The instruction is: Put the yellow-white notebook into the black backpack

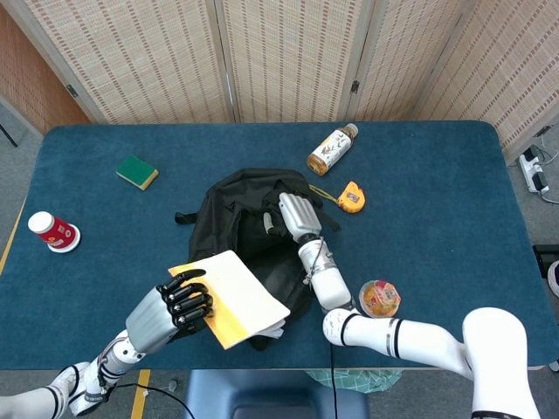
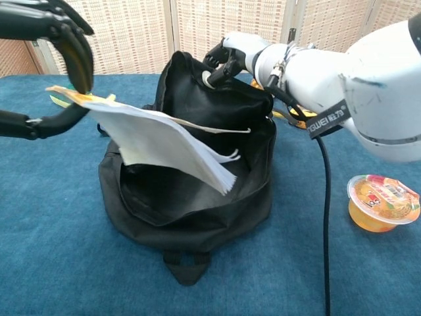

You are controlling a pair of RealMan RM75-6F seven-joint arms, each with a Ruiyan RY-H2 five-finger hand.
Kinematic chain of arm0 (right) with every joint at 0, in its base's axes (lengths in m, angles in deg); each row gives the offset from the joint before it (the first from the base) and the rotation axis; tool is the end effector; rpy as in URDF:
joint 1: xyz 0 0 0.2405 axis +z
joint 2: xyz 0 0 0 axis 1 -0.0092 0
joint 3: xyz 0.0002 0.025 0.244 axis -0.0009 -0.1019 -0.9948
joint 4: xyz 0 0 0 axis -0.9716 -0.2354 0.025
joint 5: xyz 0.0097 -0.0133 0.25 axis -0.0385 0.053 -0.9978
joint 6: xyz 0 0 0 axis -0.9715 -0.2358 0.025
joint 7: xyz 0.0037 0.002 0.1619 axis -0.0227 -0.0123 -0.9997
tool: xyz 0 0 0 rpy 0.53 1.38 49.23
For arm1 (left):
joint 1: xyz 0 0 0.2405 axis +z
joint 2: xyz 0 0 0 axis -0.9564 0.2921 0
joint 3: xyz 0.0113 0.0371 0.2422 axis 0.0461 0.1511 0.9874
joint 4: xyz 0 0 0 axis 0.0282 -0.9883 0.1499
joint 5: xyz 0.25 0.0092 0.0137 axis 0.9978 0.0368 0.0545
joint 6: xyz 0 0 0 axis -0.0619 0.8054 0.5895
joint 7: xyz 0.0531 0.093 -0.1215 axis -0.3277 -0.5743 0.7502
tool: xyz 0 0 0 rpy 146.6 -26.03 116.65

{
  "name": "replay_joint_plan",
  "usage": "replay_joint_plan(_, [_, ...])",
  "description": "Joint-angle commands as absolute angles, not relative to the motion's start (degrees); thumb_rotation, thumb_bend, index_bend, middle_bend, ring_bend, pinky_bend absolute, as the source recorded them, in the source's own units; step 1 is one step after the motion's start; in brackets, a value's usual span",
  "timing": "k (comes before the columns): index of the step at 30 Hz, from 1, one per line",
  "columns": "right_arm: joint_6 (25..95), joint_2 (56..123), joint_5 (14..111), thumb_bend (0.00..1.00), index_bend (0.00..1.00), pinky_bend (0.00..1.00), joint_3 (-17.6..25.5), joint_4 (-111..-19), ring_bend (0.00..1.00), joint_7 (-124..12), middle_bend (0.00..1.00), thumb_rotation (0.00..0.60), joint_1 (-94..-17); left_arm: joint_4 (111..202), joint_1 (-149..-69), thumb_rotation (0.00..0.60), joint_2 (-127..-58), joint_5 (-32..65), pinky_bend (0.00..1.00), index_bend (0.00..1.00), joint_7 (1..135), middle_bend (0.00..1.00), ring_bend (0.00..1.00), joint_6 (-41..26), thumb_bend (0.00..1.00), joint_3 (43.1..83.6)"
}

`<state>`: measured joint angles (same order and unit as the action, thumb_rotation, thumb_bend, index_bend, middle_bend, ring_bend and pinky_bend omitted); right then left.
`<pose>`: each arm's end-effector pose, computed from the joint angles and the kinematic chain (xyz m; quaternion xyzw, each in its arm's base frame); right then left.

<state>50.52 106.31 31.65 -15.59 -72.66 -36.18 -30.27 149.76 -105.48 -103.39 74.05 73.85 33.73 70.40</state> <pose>0.0094 -0.4172 -0.0770 0.5751 -0.5820 0.4696 0.3317 -0.1304 0.2501 0.0054 -0.6607 -0.0734 -0.7061 0.2440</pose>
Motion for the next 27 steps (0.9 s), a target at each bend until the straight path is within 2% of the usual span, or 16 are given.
replay_joint_plan(1, [50.57,106.25,31.26,0.64,0.77,0.01,-15.74,-72.44,0.24,-36.45,0.33,0.600,-30.04,150.06,-106.68,0.600,-104.06,74.29,0.41,0.74,73.39,0.64,0.52,32.46,0.48,69.98])
replay_joint_plan(3, [50.21,106.10,30.72,0.64,0.77,0.01,-15.71,-72.29,0.24,-36.75,0.33,0.600,-29.94,150.21,-107.52,0.600,-104.45,74.00,0.45,0.75,73.28,0.67,0.56,31.55,0.48,69.51])
replay_joint_plan(8, [48.99,105.95,30.03,0.64,0.76,0.01,-16.66,-72.16,0.24,-39.29,0.33,0.600,-29.86,150.12,-109.60,0.600,-105.52,72.96,0.49,0.75,73.65,0.70,0.59,29.08,0.48,68.55])
replay_joint_plan(18, [48.15,105.47,31.56,0.64,0.76,0.01,-16.01,-72.66,0.24,-42.28,0.33,0.600,-30.12,146.30,-113.20,0.600,-108.93,70.02,0.50,0.75,75.00,0.70,0.60,25.32,0.47,66.70])
replay_joint_plan(27, [48.50,104.06,34.22,0.64,0.76,0.01,-15.56,-75.56,0.24,-45.11,0.33,0.600,-31.25,137.99,-114.01,0.600,-113.42,63.99,0.50,0.75,75.53,0.70,0.60,21.79,0.48,65.24])
